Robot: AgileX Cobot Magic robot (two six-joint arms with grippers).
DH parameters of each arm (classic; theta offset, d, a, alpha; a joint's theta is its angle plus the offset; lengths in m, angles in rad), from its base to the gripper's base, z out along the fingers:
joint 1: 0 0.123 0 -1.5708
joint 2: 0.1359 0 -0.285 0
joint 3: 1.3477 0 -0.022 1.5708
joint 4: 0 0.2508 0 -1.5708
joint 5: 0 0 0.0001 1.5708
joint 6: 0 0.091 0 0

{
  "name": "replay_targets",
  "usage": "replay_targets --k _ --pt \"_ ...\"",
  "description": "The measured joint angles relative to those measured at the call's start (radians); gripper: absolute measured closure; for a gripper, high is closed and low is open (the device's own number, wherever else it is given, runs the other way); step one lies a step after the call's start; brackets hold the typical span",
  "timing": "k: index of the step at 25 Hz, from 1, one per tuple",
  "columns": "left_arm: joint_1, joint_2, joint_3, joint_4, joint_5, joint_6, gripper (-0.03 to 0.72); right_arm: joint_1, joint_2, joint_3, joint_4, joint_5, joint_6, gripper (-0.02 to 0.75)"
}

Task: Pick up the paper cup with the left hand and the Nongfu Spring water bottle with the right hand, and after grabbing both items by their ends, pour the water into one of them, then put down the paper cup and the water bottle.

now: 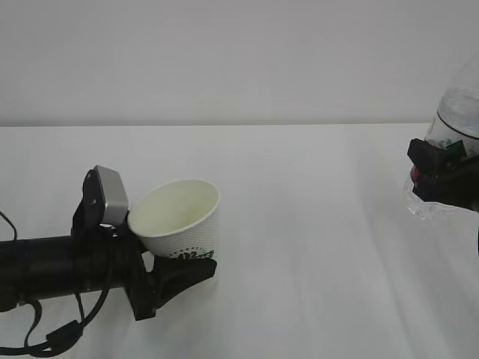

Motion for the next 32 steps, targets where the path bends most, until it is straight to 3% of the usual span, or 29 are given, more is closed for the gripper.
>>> replay_targets --k 8,15,32 --pt "-0.1 0.0 -0.128 -0.003 0.0 -0.027 0.143 0.0 0.0 0.0 0.0 0.002 0.0 0.298" --pt "-0.182 0.0 -0.169 -0.003 0.021 -0.042 0.158 0.0 0.0 0.0 0.0 0.043 0.0 0.298" --pt "-0.231 0.0 -0.169 -0.008 0.046 -0.043 0.167 0.0 -0.093 0.002 -0.036 0.153 -0.002 0.298"
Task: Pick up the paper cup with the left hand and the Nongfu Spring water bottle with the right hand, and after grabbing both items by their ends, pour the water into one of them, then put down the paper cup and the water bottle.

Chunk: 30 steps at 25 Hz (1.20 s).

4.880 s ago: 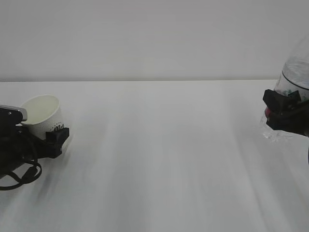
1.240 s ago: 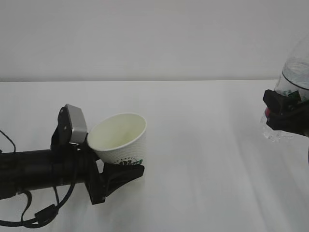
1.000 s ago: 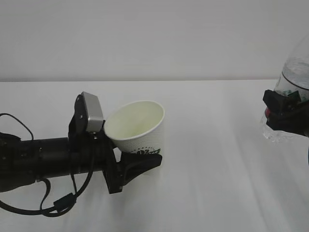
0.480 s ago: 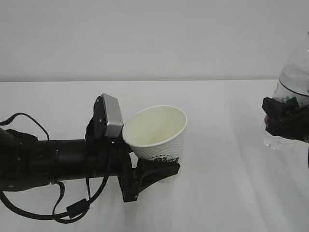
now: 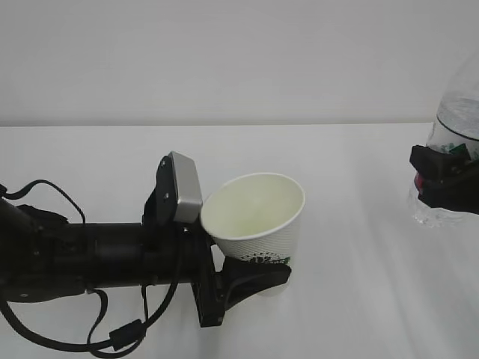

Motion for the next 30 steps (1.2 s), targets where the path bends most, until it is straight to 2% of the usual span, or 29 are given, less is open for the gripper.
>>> replay_targets --k 14,20,30 --pt "-0.082 0.0 -0.001 -0.01 0.014 0.0 0.167 0.0 -0.177 0.002 -0.023 0.205 0.0 0.298" --pt "-0.102 0.02 -0.017 -0.011 0.026 0.0 0.167 0.0 -0.248 0.01 -0.037 0.29 0.0 0.298" --pt "-0.113 0.024 -0.022 -0.019 0.049 0.0 0.168 0.0 -0.311 0.012 -0.041 0.343 0.0 0.298"
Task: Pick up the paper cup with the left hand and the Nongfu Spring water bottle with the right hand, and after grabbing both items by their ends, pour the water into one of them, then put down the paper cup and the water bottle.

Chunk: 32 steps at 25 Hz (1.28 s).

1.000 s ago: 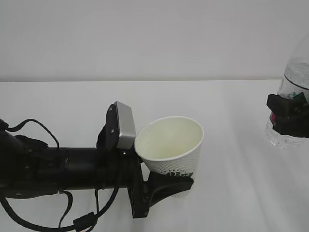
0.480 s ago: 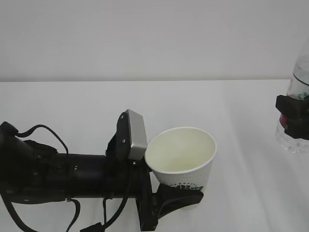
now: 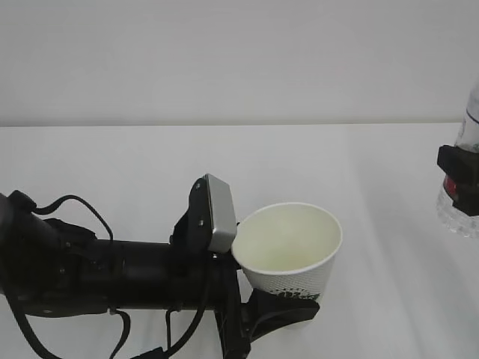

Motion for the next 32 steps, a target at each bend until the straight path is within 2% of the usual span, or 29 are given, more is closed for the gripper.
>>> replay_targets --k 12,17,22,32 --pt "-0.066 0.002 -0.091 -0.004 0.06 -0.02 0.169 0.0 -0.075 0.002 -0.021 0.084 0.0 0.298" --pt "-0.067 0.002 -0.094 -0.004 0.085 -0.036 0.17 -0.004 -0.123 0.002 -0.039 0.099 0.0 0.298" --pt "-0.067 0.004 -0.094 0.042 0.122 -0.084 0.171 -0.004 -0.148 0.002 -0.051 0.167 0.0 0.298" --pt "-0.09 0.004 -0.094 0.063 0.133 -0.12 0.174 -0.004 -0.149 0.002 -0.096 0.176 0.0 0.298"
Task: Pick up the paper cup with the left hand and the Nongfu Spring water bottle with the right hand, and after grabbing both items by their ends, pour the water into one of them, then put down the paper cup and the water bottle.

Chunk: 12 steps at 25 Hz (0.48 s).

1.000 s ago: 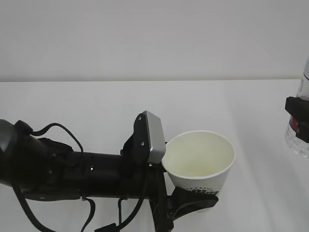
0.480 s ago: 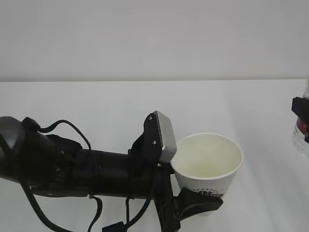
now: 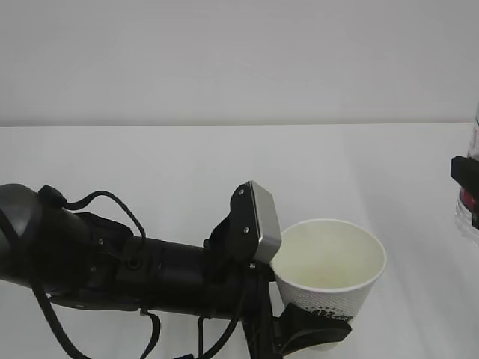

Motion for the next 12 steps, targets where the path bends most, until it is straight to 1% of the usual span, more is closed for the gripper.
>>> replay_targets --k 4,12 --pt "0.0 0.0 0.0 0.0 0.0 -0.008 0.176 0.0 0.0 0.0 -0.008 0.001 -0.036 0.298" --pt "0.0 0.0 0.0 0.018 0.0 -0.01 0.177 0.0 -0.001 0.0 -0.01 0.002 -0.218 0.298"
